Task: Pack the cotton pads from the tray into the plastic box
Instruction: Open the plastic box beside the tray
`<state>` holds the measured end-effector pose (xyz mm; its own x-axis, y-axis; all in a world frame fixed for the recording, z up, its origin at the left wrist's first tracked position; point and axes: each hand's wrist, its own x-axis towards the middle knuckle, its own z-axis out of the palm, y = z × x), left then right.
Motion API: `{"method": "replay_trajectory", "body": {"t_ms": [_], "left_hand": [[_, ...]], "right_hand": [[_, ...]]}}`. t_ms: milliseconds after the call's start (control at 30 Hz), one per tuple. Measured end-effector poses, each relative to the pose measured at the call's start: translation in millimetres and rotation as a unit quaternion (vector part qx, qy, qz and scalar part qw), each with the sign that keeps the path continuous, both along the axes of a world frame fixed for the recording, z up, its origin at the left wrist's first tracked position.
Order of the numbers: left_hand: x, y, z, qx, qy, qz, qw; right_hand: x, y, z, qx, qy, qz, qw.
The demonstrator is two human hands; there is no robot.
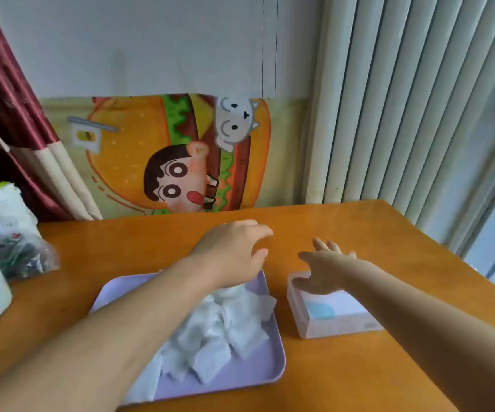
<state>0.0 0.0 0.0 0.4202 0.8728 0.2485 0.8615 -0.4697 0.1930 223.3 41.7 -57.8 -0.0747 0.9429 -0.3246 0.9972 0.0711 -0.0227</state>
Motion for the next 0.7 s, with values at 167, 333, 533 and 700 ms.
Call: {"method": "replay_trajectory", "body": {"t_ms": [167,333,533,700], "left_hand": [[20,-55,-43,-0.057,-0.058,-0.028,0.996],[38,-98,-64,-0.076,-0.014,-0.029,0.997],[61,-102,-81,-0.088,0.043,-0.009,0.995],[99,-85,-102,-0.046,0.117,0.045,0.991]], "right_hand": [[8,-56,-37,0.046,0.053,-0.075,0.995],[15,-94,-44,0.266,0.201,-0.084,0.939],[42,-106,-67,0.347,0.343,-0.245,0.838],[53,-110,-96,0.339,0.492,-0.281,0.751]]}}
